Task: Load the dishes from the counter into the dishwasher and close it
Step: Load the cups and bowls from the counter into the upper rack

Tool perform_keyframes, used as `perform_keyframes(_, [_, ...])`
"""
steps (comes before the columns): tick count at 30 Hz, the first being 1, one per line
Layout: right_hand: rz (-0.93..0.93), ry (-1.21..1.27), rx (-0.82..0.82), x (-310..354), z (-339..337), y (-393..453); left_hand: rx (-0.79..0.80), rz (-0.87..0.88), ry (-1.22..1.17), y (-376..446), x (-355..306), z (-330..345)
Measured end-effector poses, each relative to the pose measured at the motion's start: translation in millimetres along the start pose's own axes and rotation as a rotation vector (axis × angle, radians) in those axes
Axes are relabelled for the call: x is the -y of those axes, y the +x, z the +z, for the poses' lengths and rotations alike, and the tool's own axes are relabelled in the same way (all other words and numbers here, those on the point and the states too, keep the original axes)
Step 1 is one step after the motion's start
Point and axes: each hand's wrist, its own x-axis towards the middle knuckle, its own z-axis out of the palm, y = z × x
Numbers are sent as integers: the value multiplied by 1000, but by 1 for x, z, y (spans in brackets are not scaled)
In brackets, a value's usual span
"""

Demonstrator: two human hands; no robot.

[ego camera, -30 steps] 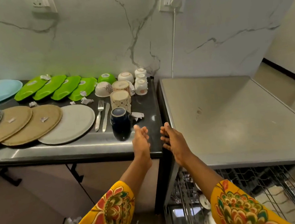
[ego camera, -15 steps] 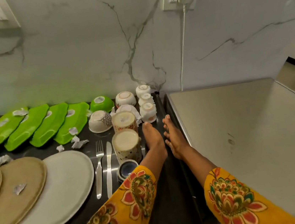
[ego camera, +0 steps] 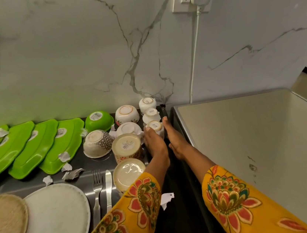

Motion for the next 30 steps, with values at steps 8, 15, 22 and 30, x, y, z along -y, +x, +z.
perform_keyframes(8, [16, -20, -69, -33, -21, -35, -131, -24, 92, -49, 18, -10])
perform_keyframes(15, [27, 27, -99, -62, -50, -115, -234, -162, 90, -125, 50, -26])
perform_keyframes(22, [-96, 24, -238, -82, -90, -217, -111, -125, 25, -232, 64, -35])
perform_keyframes(30, [-127, 12, -309, -110, -140, -332, -8, -86, 62, -348, 112, -48])
